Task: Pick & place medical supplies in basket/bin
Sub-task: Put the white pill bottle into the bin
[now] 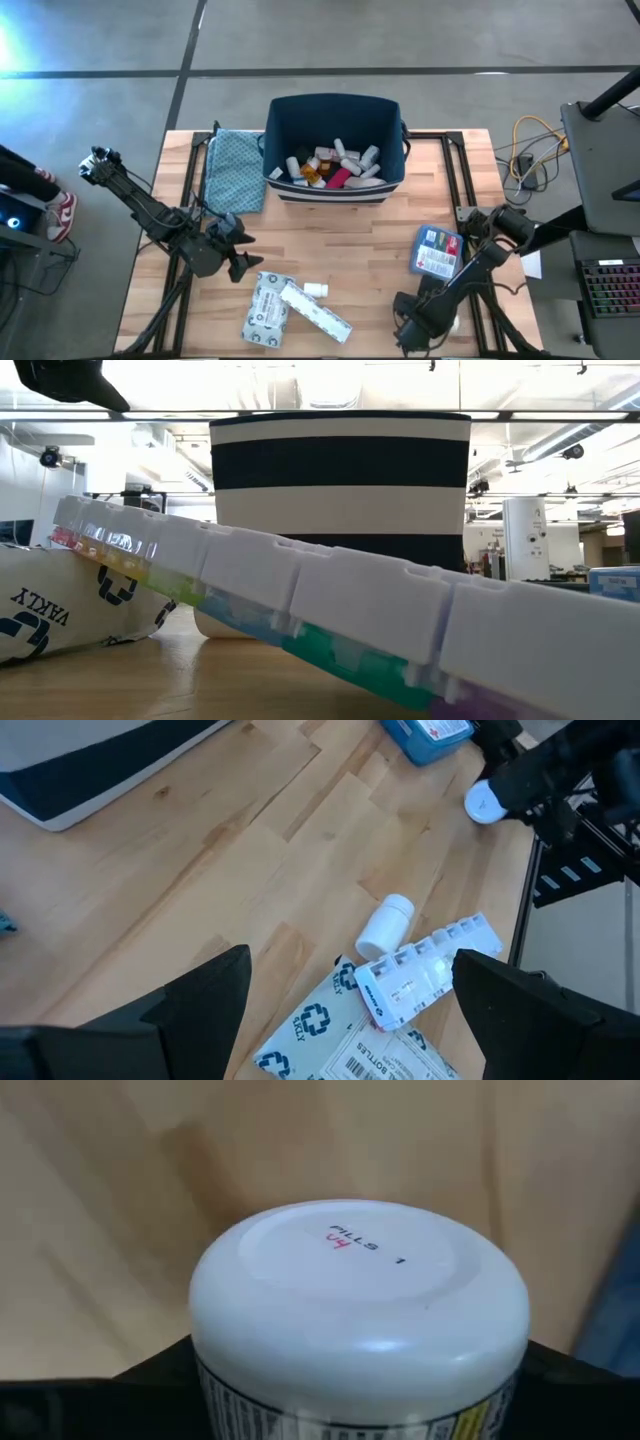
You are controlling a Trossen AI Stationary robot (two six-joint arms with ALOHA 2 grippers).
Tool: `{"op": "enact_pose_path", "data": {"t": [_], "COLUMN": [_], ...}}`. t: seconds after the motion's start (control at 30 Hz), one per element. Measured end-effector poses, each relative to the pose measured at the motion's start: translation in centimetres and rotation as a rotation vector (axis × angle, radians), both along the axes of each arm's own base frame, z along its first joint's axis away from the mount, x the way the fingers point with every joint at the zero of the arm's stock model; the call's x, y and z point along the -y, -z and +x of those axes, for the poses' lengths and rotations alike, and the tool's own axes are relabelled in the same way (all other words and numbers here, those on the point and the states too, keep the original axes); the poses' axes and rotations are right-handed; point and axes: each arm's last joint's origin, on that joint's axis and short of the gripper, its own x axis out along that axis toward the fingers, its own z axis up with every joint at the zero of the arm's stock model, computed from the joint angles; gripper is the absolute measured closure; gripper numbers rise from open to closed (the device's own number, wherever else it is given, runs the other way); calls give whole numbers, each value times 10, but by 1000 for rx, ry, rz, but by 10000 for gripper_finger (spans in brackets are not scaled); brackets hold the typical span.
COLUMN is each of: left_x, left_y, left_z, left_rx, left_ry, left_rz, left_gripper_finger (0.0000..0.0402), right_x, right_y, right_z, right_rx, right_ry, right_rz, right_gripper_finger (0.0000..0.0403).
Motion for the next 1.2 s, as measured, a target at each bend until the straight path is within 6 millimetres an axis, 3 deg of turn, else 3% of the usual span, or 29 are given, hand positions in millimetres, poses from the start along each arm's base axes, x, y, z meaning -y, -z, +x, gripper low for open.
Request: {"op": "enact_pose_path", "data": {"t": [0.13,0.3,0.63,0.77,0.83,1.03,1.2], "left_x": [0,0,0,-1,-1,-3,-1], "left_y": [0,-7,-31,-36,-36,-41,-43], "left_z": [0,0,-1,-2,-3,-7,-9], "left_rx": [-8,2,43,45,32,12,10], "left_ry": [11,18,61,62,64,83,93], "left_rz": [-10,-14,9,7,15,3,-14], "left_gripper_finger": [78,78,78,78,78,78,78], "right_x": [9,35,128,173,203,293,315], "right_y": [-14,-65,-216,-264,-275,-284,-283], "right_z": [9,36,89,108,115,123,127], "right_rx": [96,369,1031,1168,1156,1055,931], "right_ry": [44,142,230,242,253,324,175], "right_rz": [-46,-135,-454,-615,-645,-551,-587], "right_gripper_finger": [166,162,153,152,152,138,120]}}
